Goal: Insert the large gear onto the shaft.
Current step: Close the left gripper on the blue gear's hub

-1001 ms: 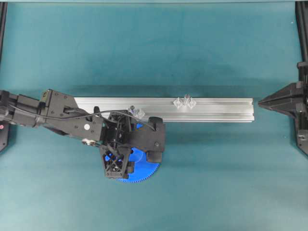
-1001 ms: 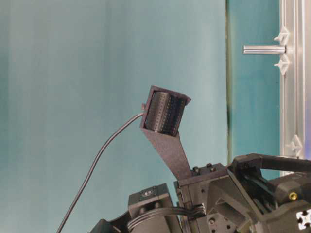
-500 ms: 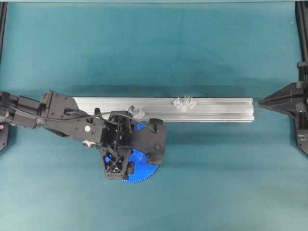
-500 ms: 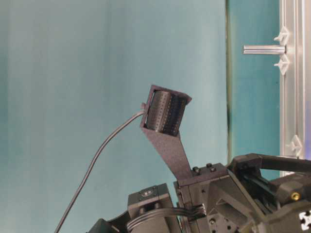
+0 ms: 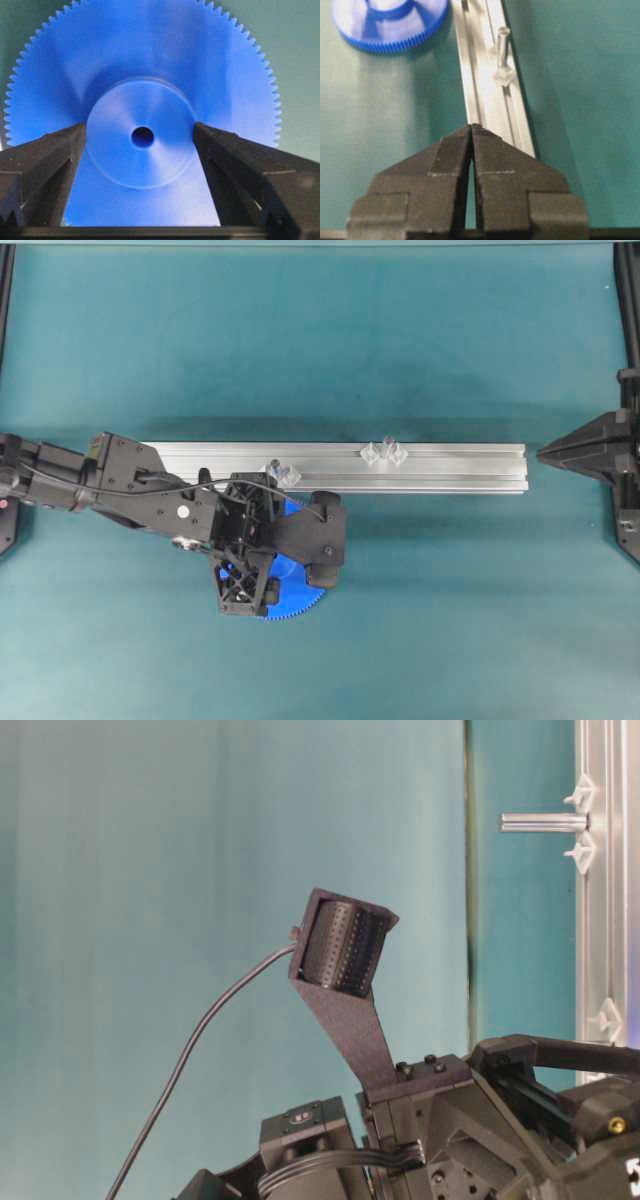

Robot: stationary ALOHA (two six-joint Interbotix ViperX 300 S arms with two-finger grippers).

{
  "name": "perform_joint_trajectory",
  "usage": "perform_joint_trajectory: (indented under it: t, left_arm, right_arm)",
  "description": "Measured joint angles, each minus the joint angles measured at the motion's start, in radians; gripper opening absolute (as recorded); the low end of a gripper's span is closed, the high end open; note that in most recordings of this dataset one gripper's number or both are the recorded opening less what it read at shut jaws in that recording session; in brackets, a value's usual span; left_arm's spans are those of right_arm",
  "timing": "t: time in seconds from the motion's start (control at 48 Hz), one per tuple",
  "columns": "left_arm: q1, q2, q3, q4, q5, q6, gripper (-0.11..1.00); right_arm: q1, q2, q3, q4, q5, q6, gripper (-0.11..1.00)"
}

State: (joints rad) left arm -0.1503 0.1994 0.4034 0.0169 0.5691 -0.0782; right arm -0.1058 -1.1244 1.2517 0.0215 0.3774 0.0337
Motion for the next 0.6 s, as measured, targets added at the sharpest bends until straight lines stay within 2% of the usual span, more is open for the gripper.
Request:
perform_joint_trajectory:
  t: [0.605]
  left_arm:
    - [-0.015,0.009,-0.014,0.003,0.031,-0.011,0.91]
  right_arm:
    - [0.0,0.0,0.003,0.002,0.0,0.0,0.09]
